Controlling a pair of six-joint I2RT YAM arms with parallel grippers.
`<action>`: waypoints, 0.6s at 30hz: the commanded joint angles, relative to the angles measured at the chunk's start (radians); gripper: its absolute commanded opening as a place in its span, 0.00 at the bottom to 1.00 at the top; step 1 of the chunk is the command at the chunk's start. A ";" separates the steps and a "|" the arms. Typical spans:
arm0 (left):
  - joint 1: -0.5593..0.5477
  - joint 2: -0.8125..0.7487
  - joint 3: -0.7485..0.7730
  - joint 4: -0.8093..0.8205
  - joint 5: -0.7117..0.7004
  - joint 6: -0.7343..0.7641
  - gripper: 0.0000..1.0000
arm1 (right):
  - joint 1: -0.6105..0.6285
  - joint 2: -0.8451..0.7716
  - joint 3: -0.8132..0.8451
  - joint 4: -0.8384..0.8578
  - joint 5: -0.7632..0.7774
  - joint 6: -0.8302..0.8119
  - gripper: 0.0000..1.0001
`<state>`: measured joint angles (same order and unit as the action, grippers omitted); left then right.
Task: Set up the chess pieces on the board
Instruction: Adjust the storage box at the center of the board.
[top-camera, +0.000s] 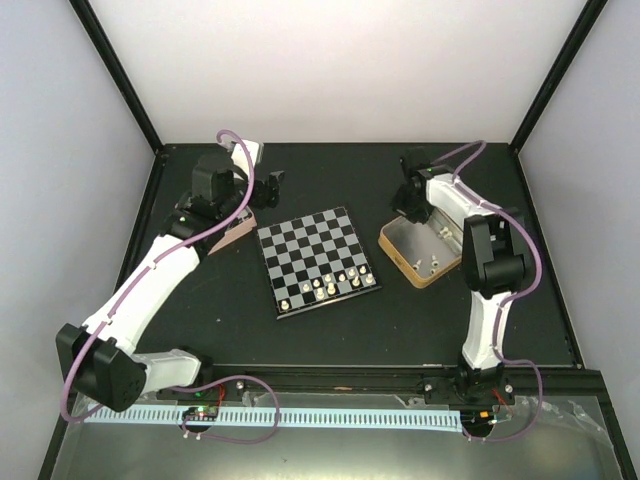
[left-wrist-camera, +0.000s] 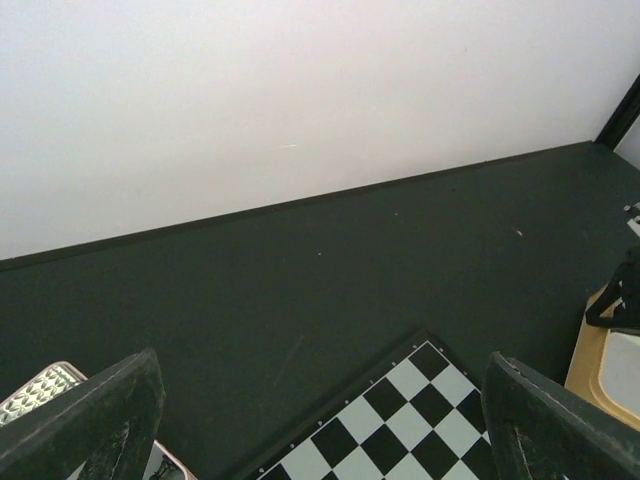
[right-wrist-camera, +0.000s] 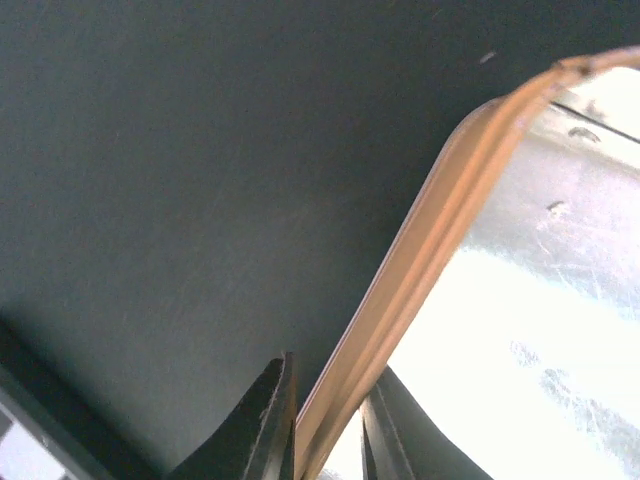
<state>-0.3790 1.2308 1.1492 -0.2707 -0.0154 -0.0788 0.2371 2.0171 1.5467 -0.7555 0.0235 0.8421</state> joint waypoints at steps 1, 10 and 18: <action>0.010 0.014 0.006 -0.002 0.018 0.003 0.88 | 0.054 0.030 0.021 -0.040 0.024 -0.210 0.17; 0.011 0.018 0.004 -0.007 0.027 -0.002 0.88 | 0.137 0.009 -0.056 -0.027 -0.025 -0.515 0.17; 0.012 0.021 0.004 -0.007 0.044 -0.006 0.88 | 0.156 -0.038 -0.066 -0.019 -0.044 -0.549 0.35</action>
<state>-0.3740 1.2446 1.1488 -0.2771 0.0051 -0.0803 0.3851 2.0190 1.4780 -0.7536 -0.0055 0.3332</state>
